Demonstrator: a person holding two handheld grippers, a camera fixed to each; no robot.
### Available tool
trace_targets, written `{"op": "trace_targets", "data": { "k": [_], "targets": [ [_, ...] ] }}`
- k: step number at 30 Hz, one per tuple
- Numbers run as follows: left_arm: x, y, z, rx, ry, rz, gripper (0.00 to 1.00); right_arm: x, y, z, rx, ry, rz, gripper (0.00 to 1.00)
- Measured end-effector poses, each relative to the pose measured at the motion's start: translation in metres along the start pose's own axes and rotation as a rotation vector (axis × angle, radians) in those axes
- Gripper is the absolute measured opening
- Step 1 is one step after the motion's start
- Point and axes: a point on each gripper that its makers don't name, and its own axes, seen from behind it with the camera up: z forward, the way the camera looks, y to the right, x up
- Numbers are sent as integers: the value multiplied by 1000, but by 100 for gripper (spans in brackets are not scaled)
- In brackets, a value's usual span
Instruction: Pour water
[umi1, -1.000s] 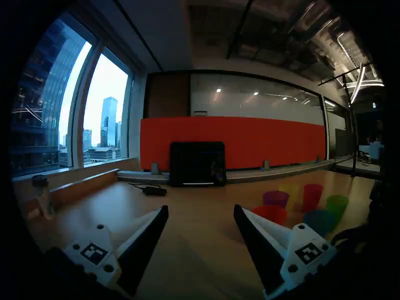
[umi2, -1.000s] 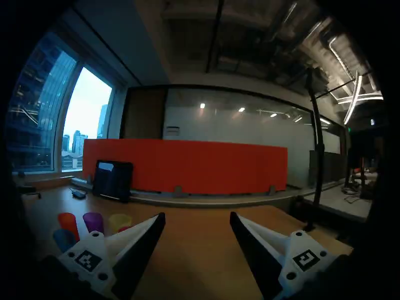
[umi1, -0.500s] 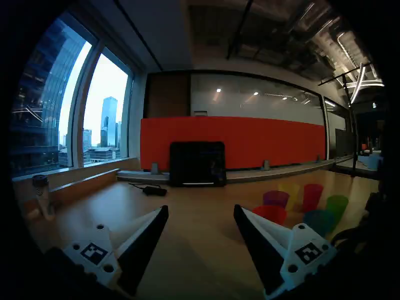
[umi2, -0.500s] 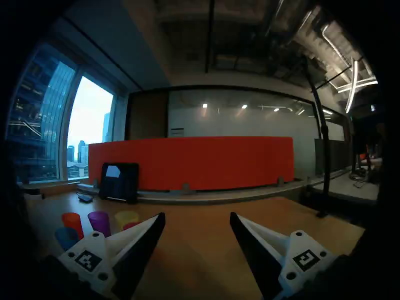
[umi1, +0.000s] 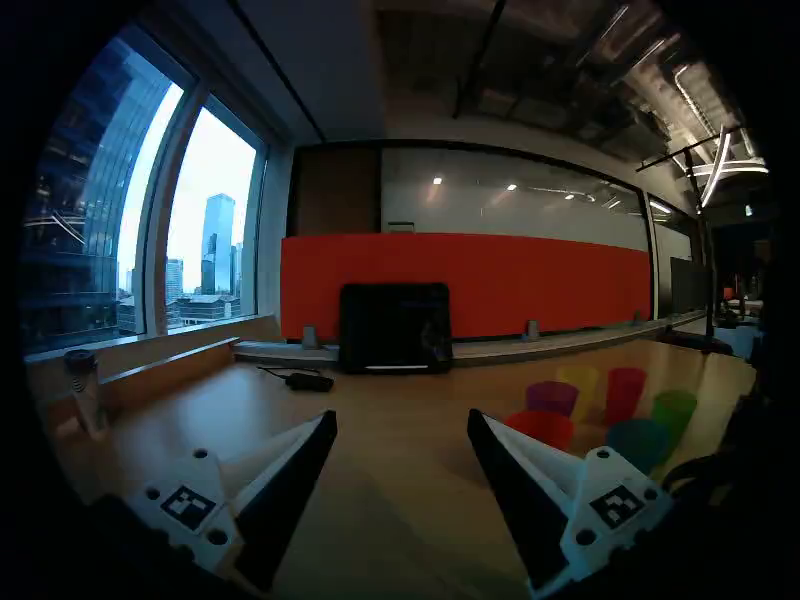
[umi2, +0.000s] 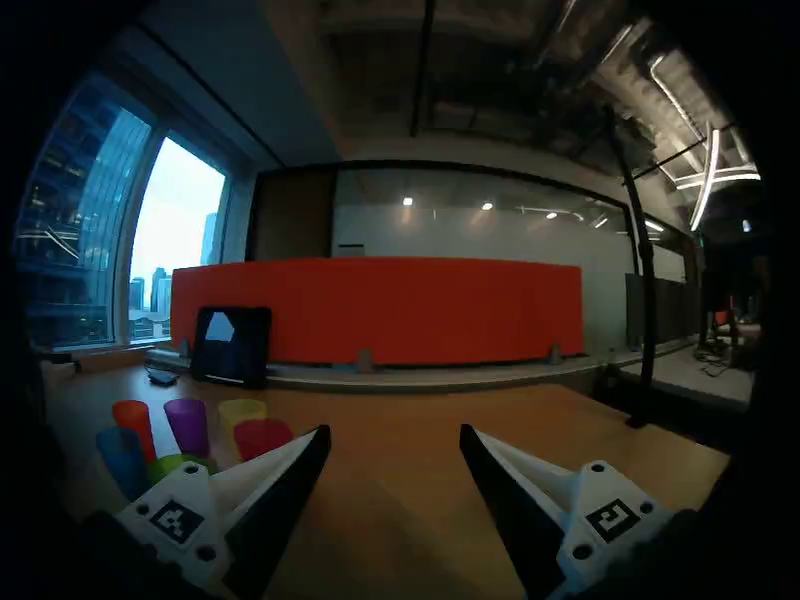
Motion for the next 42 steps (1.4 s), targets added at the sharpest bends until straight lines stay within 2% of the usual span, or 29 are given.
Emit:
{"op": "trace_targets", "data": {
  "k": [12,42],
  "targets": [
    [0,0,0,0,0,0,97,-12,5,5,-11,-20,8,100],
    [0,1,0,0,0,0,97,-13,6,2,-11,-23,4,100]
  ]
}}
